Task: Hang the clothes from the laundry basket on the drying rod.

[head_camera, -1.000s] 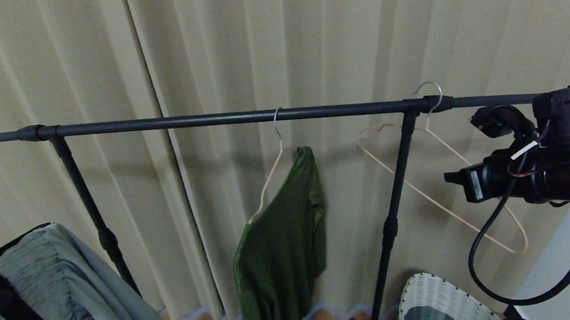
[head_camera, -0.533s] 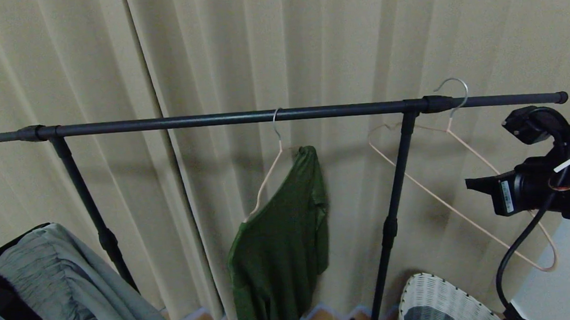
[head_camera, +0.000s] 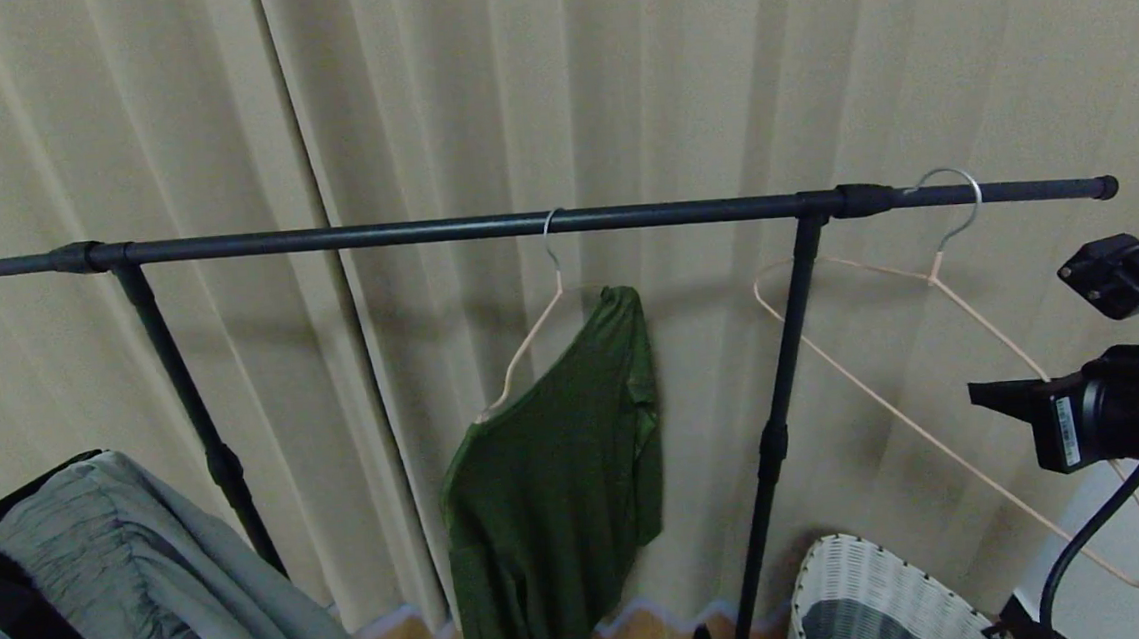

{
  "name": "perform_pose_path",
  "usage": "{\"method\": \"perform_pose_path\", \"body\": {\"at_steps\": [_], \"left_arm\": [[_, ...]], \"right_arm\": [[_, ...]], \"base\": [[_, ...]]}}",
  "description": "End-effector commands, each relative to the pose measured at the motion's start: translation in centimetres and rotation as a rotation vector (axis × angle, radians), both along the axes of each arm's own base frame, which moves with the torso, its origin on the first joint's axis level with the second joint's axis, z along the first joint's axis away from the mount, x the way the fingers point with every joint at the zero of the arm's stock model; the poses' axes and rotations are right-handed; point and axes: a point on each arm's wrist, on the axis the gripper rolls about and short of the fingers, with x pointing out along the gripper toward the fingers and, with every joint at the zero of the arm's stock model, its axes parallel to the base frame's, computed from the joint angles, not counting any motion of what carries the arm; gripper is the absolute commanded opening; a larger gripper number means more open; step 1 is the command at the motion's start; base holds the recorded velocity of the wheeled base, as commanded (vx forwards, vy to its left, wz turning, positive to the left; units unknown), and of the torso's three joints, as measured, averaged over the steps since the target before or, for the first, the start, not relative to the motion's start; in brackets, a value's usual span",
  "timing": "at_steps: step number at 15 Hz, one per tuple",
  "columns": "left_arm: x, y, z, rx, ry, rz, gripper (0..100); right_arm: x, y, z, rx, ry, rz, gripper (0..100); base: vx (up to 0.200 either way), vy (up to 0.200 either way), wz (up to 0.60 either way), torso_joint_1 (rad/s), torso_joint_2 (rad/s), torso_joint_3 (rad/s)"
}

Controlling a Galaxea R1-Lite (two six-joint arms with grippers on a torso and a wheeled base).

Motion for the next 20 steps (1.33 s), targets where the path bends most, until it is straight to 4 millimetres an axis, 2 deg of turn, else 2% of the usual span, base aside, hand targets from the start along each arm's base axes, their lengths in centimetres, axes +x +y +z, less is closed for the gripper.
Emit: {"method": "perform_pose_path", "body": {"at_steps": [1,10,12,20], "left_arm": [[-0.1,0.0,0.1,-0.001,-0.006,0.002,0],[-0.5,0.1,0.1,-0.003,-0.021,0.002,0],[-0.5,0.1,0.0,-0.001,-0.017,0.0,0],[-0.4,0.1,0.0,-0.002,-0.012,-0.001,0]], "right_arm": [[-0.6,-0.1,-0.1,0.0,-0.003,-0.002,0],[-1.2,-0.7,-1.1,-0.003,0.031,-0.027,0],[-1.5,-0.7,-1.6,-0.005,0.049,-0.027,0],[-1.9,-0.7,-1.8,-0.005,0.052,-0.024,0]], "base": [[-0.2,0.0,0.0,-0.012,0.0,0.002],[-0.2,0.0,0.0,-0.001,0.0,0.004],[0.0,0.0,0.0,0.0,0.0,0.0],[0.0,0.0,0.0,0.0,0.0,0.0]]}}
